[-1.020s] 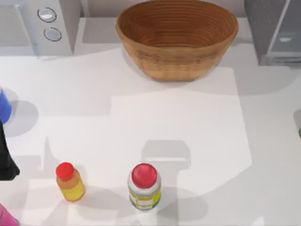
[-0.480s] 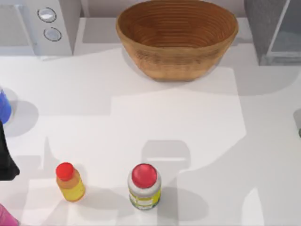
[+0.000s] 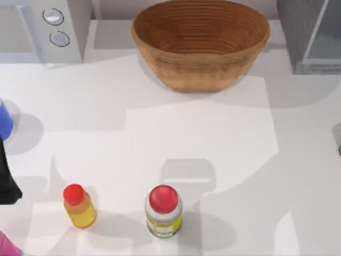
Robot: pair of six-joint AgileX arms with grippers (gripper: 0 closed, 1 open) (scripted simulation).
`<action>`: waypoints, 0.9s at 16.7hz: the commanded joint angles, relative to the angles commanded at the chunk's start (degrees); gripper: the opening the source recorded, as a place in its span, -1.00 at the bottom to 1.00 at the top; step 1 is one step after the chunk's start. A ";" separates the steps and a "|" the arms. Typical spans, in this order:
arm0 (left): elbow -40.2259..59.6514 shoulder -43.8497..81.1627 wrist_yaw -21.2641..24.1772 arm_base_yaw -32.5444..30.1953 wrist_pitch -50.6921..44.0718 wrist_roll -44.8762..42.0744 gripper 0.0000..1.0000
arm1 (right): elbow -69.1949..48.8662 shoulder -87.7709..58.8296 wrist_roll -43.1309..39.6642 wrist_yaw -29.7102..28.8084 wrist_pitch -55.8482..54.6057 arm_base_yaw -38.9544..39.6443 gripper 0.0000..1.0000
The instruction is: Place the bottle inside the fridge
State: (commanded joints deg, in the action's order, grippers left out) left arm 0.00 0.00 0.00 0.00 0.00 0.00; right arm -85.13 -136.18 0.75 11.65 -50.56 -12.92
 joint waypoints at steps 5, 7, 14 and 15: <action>0.00 0.00 0.00 0.00 0.00 0.00 1.00 | 0.00 0.00 0.00 0.00 0.00 0.00 0.36; 0.00 0.00 0.00 0.00 0.00 0.00 1.00 | 0.00 0.00 0.00 0.00 0.00 0.00 0.66; 0.00 0.00 0.00 0.00 0.00 0.00 1.00 | 0.00 0.00 0.00 0.00 0.00 0.00 1.00; 0.00 0.00 0.00 0.00 0.00 0.00 1.00 | 0.00 0.00 0.00 0.00 0.00 0.00 1.00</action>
